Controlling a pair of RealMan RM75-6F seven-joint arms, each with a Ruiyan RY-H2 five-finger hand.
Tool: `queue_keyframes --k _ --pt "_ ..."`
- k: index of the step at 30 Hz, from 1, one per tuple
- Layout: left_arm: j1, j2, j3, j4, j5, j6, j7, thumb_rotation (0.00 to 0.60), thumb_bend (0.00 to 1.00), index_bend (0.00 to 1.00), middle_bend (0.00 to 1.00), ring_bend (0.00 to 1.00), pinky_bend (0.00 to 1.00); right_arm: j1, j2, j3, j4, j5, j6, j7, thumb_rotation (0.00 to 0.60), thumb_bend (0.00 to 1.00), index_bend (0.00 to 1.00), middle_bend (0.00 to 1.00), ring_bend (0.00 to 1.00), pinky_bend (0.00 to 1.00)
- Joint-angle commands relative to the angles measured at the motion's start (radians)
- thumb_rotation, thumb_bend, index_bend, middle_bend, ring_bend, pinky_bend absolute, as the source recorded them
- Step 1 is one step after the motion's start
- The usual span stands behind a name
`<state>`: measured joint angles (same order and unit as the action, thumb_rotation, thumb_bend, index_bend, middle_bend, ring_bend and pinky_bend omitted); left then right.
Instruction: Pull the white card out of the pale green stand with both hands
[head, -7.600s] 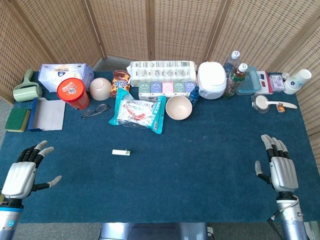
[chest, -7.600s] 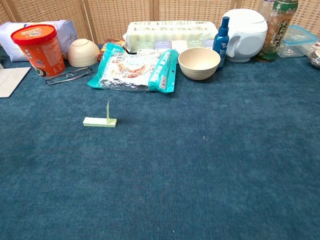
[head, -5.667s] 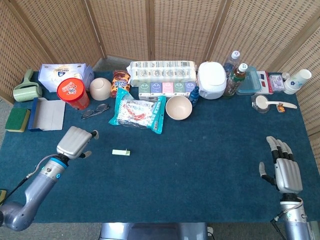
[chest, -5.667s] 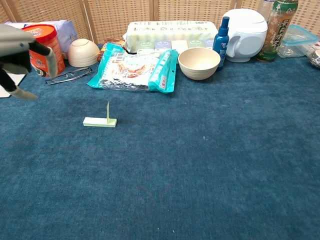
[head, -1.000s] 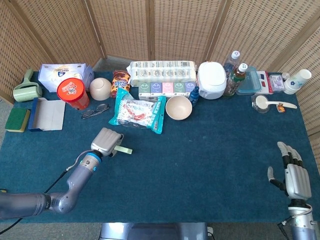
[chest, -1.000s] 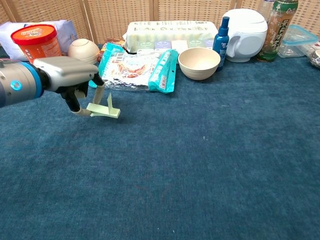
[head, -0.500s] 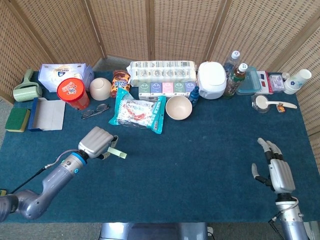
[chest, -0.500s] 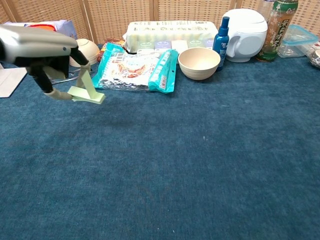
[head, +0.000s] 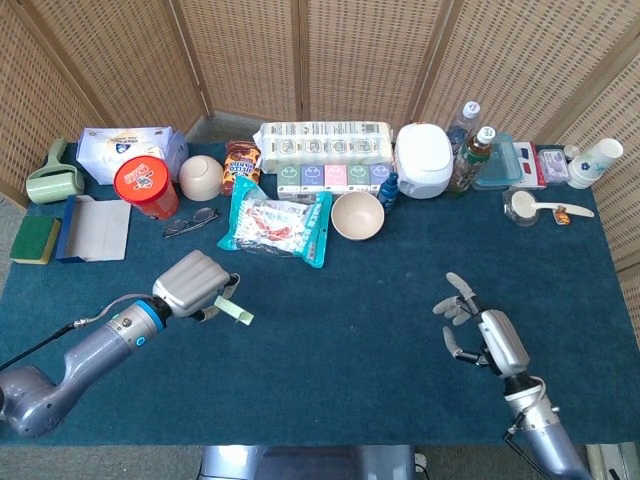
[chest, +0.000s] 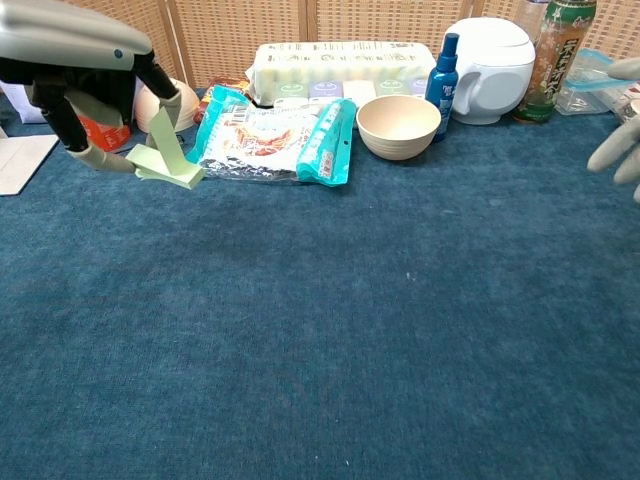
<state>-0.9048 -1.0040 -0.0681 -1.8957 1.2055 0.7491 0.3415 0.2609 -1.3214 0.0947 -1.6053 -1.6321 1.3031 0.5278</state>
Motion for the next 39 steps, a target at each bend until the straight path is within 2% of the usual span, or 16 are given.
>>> queue_keyframes --k 1,4,7,12,22,34,39 --pt "-0.009 0.006 -0.007 -0.002 0.0 -0.008 0.001 0.6 0.38 0.69 1.0 1.0 1.0 0.049 -0.025 0.005 0.007 -0.045 -0.014 0.06 0.6 0.52 0.04 0.66 0.8 0.74" --pt "-0.025 0.014 -0.015 -0.006 -0.008 -0.025 0.005 0.6 0.38 0.69 1.0 1.0 1.0 0.091 -0.046 0.011 0.024 -0.067 -0.033 0.094 0.6 0.51 0.05 0.74 0.9 0.82" --pt "-0.042 0.02 -0.022 -0.008 -0.018 -0.042 0.013 0.6 0.38 0.69 1.0 1.0 1.0 0.126 -0.064 0.016 0.036 -0.078 -0.055 0.102 0.6 0.46 0.09 0.81 0.95 0.88" --pt "-0.08 0.03 -0.039 -0.01 -0.048 -0.076 0.03 0.6 0.38 0.69 1.0 1.0 1.0 0.187 -0.092 0.019 0.047 -0.09 -0.1 0.113 0.6 0.42 0.15 0.86 0.99 0.9" --pt "-0.163 0.014 -0.058 0.002 -0.124 -0.137 0.066 0.6 0.38 0.69 1.0 1.0 1.0 0.248 -0.127 0.036 0.029 -0.06 -0.137 0.061 0.6 0.41 0.3 0.91 1.0 0.94" --pt "-0.251 -0.041 -0.047 0.028 -0.219 -0.169 0.107 0.6 0.38 0.69 1.0 1.0 1.0 0.273 -0.163 0.056 0.018 0.004 -0.131 0.03 0.6 0.41 0.4 0.95 1.0 0.97" --pt "-0.287 -0.062 -0.035 0.035 -0.263 -0.168 0.129 0.6 0.38 0.69 1.0 1.0 1.0 0.286 -0.19 0.061 0.018 0.023 -0.133 0.005 0.6 0.41 0.4 0.95 1.0 0.97"
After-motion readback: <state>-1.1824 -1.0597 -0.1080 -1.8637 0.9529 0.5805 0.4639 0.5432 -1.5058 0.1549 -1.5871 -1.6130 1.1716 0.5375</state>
